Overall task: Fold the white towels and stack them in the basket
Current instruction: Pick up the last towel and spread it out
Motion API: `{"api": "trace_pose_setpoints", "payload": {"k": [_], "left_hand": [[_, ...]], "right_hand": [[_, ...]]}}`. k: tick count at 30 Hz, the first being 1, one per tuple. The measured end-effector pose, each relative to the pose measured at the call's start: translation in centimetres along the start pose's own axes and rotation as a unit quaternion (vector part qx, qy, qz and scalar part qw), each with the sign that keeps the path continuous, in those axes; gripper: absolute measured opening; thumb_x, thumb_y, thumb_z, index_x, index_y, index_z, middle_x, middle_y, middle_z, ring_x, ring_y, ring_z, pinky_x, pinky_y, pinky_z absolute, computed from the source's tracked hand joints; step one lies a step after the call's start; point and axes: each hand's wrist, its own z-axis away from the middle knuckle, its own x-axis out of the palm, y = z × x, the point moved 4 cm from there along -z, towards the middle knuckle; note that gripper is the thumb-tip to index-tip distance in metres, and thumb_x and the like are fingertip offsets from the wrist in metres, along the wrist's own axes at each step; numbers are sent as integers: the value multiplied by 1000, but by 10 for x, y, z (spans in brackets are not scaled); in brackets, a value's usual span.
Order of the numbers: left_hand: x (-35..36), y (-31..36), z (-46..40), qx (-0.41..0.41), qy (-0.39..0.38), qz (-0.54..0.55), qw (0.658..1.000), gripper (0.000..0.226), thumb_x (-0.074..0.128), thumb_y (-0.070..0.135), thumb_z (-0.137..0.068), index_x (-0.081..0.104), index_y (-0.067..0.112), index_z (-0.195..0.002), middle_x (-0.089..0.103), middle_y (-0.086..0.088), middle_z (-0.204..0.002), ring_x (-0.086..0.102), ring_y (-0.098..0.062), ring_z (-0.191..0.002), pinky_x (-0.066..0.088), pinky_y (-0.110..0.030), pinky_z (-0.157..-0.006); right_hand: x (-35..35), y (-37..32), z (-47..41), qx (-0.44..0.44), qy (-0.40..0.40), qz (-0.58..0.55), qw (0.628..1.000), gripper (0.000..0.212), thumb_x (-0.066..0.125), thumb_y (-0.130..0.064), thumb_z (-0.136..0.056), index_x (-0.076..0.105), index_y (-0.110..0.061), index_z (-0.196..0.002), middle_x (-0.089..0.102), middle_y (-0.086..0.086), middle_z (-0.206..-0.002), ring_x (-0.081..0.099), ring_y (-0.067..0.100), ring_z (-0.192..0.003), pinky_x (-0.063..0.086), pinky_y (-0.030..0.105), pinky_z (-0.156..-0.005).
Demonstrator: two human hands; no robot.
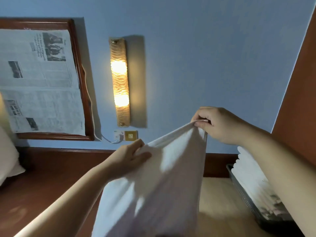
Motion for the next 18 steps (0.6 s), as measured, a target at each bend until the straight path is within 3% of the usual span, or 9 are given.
{"api": "trace_pose_setpoints", "payload": {"k": [2, 5, 9, 12, 14, 16, 18], "left_hand": [[8, -30, 11, -12, 39, -61, 997, 37, 63, 63, -94, 50, 28, -91, 64, 7, -75, 60, -20, -71, 48, -38, -63], [6, -36, 28, 112, 129, -195, 966, 42, 49, 65, -98, 52, 24, -91, 60, 8, -80, 58, -26, -71, 45, -36, -55], [10, -30, 40, 241, 131, -199, 941, 29, 49, 40, -106, 63, 15, -110, 62, 4, -98, 59, -24, -83, 45, -35, -59], [11, -34, 42, 294, 146, -211, 921, 26, 56, 28, -107, 67, 9, -121, 65, -5, -102, 63, -27, -84, 52, -39, -55], [9, -41, 42, 303, 171, -214, 913, 23, 66, 26, -102, 71, 8, -116, 65, -4, -96, 62, -24, -79, 51, -35, -55], [10, -52, 41, 275, 165, -194, 927, 20, 73, 32, -97, 72, 13, -101, 64, 1, -88, 59, -19, -73, 49, -31, -57], [16, -67, 35, 153, 127, -136, 970, 27, 75, 48, -89, 65, 23, -84, 62, 12, -77, 55, -15, -66, 45, -30, -57]], "right_hand": [[13, 5, 5, -11, -22, 26, 999, 15, 60, -19, -104, 69, -29, -96, 64, -20, -96, 60, 1, -93, 43, 20, -75], [44, 21, 19, -38, -39, 71, 996, 16, 56, -14, -105, 65, -24, -95, 60, -17, -99, 60, 6, -92, 50, 33, -82], [66, 33, 36, -97, -19, 131, 987, 23, 51, -1, -99, 64, -20, -98, 55, -10, -102, 60, 18, -86, 54, 42, -78], [77, 32, 45, -139, -20, 131, 981, 23, 47, -5, -99, 67, -15, -99, 57, -7, -103, 62, 19, -86, 54, 40, -76], [81, 33, 49, -148, -11, 134, 980, 24, 48, -8, -98, 70, -15, -103, 59, -7, -100, 62, 17, -84, 54, 39, -74], [78, 31, 48, -144, 13, 132, 981, 25, 48, -8, -98, 71, -14, -104, 55, -7, -95, 59, 16, -82, 51, 37, -72], [67, 24, 42, -142, 58, 124, 980, 23, 50, -6, -96, 72, -11, -103, 54, -5, -94, 58, 18, -81, 49, 36, -72]]}}
